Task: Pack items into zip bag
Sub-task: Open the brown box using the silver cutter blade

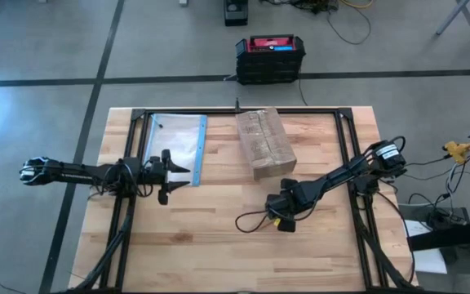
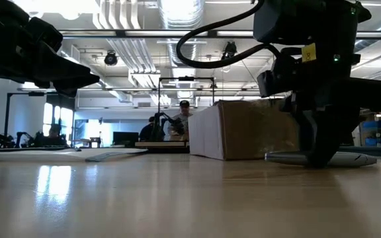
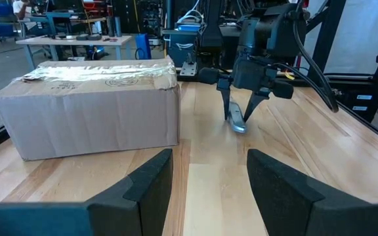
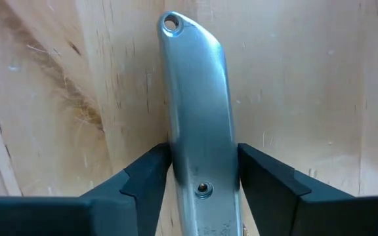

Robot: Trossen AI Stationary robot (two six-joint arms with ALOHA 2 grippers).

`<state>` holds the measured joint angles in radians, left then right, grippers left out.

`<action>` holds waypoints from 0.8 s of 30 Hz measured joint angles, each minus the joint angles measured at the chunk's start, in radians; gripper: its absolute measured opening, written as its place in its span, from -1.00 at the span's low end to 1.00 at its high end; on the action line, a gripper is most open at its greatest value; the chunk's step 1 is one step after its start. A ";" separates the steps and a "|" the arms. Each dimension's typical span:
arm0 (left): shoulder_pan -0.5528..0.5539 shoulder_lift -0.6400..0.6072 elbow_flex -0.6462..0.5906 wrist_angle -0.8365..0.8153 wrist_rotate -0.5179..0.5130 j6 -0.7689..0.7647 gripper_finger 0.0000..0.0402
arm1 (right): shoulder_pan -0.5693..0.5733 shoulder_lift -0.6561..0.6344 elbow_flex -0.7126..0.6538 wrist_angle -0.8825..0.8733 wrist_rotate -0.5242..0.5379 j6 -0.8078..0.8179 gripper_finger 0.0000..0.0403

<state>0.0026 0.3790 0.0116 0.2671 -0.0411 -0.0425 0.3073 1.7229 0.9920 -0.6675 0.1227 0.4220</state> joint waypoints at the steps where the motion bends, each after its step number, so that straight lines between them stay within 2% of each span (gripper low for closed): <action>1: 0.000 0.000 0.000 0.000 0.000 0.000 -0.10 | 0.000 0.000 0.000 0.000 0.000 0.000 -0.13; 24: 0.000 0.000 0.000 0.000 0.000 0.000 -0.10 | 0.000 0.000 0.000 0.005 0.000 -0.029 -0.24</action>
<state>0.0029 0.3790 0.0120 0.2672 -0.0414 -0.0425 0.3073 1.7226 0.9924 -0.6628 0.1223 0.3931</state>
